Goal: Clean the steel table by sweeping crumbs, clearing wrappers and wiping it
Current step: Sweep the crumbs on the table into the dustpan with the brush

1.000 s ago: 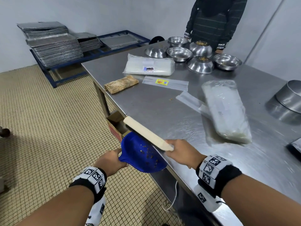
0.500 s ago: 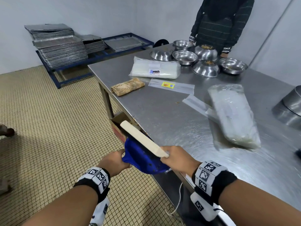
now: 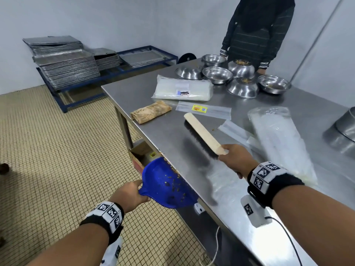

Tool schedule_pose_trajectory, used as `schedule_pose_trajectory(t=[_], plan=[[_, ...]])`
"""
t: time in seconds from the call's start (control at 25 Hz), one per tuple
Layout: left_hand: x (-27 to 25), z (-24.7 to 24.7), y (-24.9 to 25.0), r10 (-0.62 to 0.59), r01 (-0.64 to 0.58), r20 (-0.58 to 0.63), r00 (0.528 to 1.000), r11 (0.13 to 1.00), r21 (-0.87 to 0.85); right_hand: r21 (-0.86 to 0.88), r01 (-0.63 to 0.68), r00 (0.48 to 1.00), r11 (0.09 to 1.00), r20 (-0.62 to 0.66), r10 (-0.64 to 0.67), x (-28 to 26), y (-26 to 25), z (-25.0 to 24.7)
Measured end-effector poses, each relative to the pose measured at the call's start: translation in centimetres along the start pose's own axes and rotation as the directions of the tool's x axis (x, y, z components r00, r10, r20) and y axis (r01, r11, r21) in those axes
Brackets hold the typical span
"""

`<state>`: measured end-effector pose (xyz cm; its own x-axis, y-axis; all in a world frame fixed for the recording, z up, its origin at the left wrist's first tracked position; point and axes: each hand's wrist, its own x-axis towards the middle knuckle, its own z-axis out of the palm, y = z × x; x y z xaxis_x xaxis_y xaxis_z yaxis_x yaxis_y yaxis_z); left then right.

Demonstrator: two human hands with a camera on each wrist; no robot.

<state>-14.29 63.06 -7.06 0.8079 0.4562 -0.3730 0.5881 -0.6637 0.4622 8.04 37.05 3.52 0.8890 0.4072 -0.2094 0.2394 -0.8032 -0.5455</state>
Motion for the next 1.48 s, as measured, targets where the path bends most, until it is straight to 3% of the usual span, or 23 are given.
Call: schedule_pose_trajectory(t=[0.32, 0.56, 0.76, 0.96, 1.28, 1.48], plan=[[2.1, -1.5, -0.2, -0.109, 0.109, -0.036, 0.993, 0.994, 0.002, -0.187, -0.047, 0.998, 0.981, -0.054, 0.037, 9.6, 2.6, -1.9], [3.4, -2.0, -1.3, -0.137, 0.138, -0.037, 0.990, 0.990, 0.025, -0.324, -0.059, 0.998, 0.944, -0.021, 0.056, 11.5, 2.7, -1.4], [4.1, -2.8, -1.2, -0.079, 0.080, -0.019, 0.997, 0.996, 0.050, -0.280, -0.022, 0.999, 0.960, 0.028, 0.031, 10.8, 1.2, 0.2], [4.6, -3.0, -1.8, -0.076, 0.076, -0.004, 0.997, 0.995, 0.057, -0.178, 0.106, 0.991, 0.978, 0.099, -0.089, 7.9, -1.9, 2.4], [4.5, -3.5, -1.7, -0.050, 0.050, -0.003, 0.999, 0.997, 0.056, -0.099, 0.380, 0.886, 0.920, 0.324, -0.331, 2.1, -5.7, 5.6], [4.6, -3.9, -1.7, -0.028, 0.028, -0.004, 1.000, 0.995, 0.097, -0.041, 0.382, 0.857, 0.923, 0.389, -0.337, 0.5, -6.5, 6.6]])
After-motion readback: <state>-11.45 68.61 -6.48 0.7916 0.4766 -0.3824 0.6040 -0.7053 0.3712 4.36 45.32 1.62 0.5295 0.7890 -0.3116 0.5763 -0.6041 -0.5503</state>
